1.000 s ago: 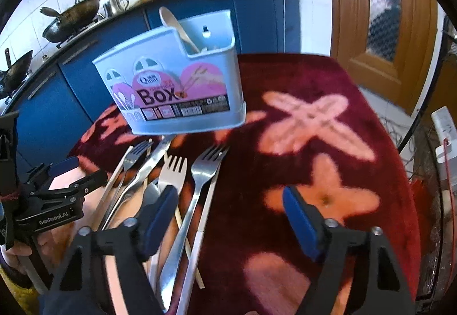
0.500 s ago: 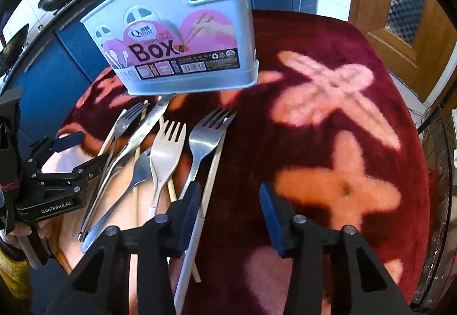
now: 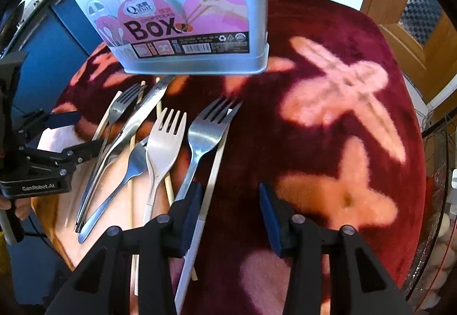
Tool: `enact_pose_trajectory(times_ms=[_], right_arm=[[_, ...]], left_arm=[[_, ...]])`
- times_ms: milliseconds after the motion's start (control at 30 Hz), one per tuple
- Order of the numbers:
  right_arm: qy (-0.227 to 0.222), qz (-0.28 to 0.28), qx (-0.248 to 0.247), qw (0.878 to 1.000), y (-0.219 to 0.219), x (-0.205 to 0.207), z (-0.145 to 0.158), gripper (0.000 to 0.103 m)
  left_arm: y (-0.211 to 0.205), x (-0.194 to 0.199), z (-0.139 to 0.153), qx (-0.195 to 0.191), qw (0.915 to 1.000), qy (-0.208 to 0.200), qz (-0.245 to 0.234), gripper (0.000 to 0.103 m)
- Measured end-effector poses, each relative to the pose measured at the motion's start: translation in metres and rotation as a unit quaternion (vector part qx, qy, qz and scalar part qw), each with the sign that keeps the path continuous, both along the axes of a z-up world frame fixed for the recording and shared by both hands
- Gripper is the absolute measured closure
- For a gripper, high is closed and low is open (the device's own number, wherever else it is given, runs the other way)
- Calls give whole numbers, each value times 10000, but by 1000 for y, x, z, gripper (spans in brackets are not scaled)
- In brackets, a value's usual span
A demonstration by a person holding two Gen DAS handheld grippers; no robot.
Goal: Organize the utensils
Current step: 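Close the left tool on a white chopstick while the right tool grasps another chopstick, then lift both chopsticks and carry them above the blue Box holder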
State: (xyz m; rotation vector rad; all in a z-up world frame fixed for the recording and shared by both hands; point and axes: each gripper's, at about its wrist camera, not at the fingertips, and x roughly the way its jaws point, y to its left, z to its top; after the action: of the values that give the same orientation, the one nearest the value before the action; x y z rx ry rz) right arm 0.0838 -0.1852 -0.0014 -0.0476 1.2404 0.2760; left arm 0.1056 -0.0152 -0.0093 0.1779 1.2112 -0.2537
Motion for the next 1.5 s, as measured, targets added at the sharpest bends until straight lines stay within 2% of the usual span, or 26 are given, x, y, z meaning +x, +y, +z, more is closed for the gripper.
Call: enact_pose_trajectory(times_ms=[67,200,267,400,567,633,733,933,1033,1167,1233,1433,1500], right_arm=[[76,26,-27,10000,0,2,0,65],[235,48,8,9997,0,11,2,77],[309,33,145,9994,-2,14,2,91],[367,12,412,9985,-6,14,1,94],[374,-63,769,9963,-15,8,3,95],[366,-98,875,9954,-19,5,5,95],[299,-118,958,9949,-22,0,7,95],[77,-163,1084,9939,-25,-10,15,95],[-49,-197,1148,9932,-27,-15,20,95],[-179,-183,1187,9926,-28,-21,28,95],[-186,-168,1155,9930,-30,-23,31,95],[-199,-210,1090,9936,-29,-24,31,95],[-204,-246,1083,9936,-29,-24,30,95]], left_arm=[[-4,0,4,-20,9999,65,-126,42],[-8,3,8,-200,9995,213,-107,56],[-7,5,9,-355,9990,272,-22,63],[5,5,8,-820,9954,415,281,71],[16,5,8,-1375,9874,593,503,88],[18,3,7,-1540,9848,609,532,89],[19,-4,10,-1585,9848,499,508,89],[14,-20,20,-1255,9917,-90,265,89],[11,-19,18,-1170,9928,-149,226,89],[3,-16,16,-883,9953,-340,195,89],[-1,-14,13,-691,9970,-313,134,88],[-8,-11,7,-618,9974,-351,77,89],[-6,-13,10,-737,9963,-421,92,95]])
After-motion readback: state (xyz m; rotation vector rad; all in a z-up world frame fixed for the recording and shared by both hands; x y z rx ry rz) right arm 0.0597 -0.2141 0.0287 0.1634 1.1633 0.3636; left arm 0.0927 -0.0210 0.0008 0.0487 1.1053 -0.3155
